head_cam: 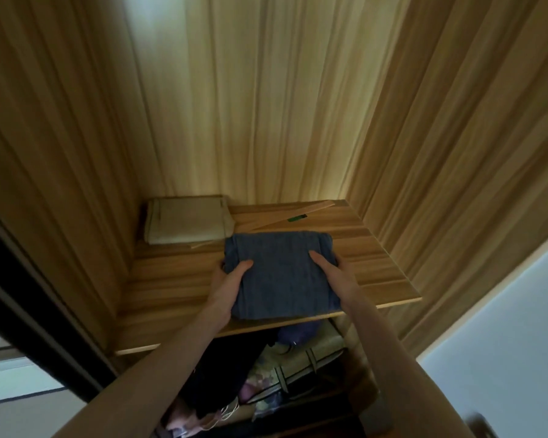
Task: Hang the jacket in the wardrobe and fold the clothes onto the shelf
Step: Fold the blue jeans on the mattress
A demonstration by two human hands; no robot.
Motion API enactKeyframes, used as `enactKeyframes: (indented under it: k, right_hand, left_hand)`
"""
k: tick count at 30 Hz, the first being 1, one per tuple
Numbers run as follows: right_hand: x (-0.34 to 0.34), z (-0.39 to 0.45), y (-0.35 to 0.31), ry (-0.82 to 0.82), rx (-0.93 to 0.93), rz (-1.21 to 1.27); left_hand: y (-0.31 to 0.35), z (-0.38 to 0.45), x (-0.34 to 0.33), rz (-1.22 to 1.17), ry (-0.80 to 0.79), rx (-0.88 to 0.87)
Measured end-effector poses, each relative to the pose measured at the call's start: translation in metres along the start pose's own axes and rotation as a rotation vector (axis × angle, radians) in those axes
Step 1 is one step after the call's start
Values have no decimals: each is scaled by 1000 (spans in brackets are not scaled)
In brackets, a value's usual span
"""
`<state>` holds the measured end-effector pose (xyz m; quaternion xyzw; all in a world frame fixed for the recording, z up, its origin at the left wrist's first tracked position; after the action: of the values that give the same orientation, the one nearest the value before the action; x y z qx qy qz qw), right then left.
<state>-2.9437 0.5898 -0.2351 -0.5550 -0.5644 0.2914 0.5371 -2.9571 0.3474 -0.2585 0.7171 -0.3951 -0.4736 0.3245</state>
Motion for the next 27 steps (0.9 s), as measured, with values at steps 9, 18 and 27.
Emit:
enactKeyframes:
  k: [9, 18, 27]
  right_hand:
    - [-5, 85, 23, -84, -25, -127]
    - [-15, 112, 55, -49, 22, -334]
    - [-20, 86, 67, 343, 577, -760]
  left_hand:
    - [-30, 44, -8, 71, 109, -77]
    - [-57, 65, -4, 324, 136, -113]
    - [-57, 39, -13, 1197, 127, -681]
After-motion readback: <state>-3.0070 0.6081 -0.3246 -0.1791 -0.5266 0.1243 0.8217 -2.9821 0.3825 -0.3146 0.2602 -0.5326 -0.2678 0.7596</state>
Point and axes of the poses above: each hand's wrist, its own z-axis towards the middle knuckle, its own x-axis out of the back of the hand, y = z × x, the point moved 2 cm from there along z, towards the middle knuckle, and after that the axes turned 14 degrees about -z, right-handed, at the moved point
